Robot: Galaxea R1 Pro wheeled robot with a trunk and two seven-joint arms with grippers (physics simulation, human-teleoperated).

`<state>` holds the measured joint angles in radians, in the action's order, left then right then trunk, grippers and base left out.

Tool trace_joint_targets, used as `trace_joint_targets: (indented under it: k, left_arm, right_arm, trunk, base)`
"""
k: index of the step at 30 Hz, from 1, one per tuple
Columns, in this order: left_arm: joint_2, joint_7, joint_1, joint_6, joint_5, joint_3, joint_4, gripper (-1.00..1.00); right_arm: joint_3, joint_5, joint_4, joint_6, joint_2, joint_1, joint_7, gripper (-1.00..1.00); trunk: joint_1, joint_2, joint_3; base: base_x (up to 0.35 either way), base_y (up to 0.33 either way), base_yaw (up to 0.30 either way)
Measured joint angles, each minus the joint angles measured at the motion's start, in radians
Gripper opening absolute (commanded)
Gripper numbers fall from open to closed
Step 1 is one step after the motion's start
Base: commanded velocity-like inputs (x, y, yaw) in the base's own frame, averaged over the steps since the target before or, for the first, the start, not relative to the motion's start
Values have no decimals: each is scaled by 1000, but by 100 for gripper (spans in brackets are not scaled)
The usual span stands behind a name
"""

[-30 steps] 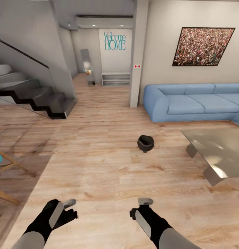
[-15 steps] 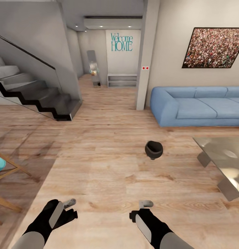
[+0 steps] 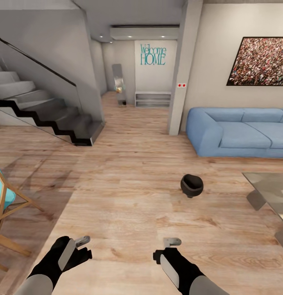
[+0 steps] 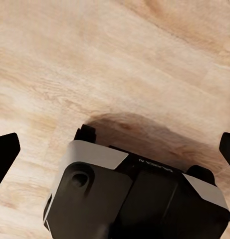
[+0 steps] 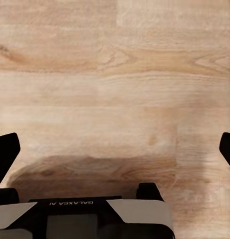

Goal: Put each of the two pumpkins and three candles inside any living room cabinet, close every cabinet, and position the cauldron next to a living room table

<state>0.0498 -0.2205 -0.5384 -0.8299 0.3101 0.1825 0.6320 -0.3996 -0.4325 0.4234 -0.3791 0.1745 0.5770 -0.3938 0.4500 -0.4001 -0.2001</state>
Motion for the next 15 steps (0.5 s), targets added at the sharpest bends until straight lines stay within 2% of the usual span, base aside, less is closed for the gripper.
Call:
trace_joint_targets:
  k: [5,9,15]
  left_arm:
    - [1,0,0,0,0,0,0,100]
    - [1,0,0,1,0,-1,0,100]
    - [0,0,0,1,0,-3,0,100]
  right_arm:
    - [-55,-2,1,18,0,0,-1,100]
    - [-63,-5,0,41,0,0,0,100]
    - [-64,-7,3,49,0,0,0,100]
  trunk:
    - [0,0,8]
    - [0,0,14]
    - [0,0,16]
  base:
    - [85,27,119]
    - [258,109,116]
    - [309,92,17]
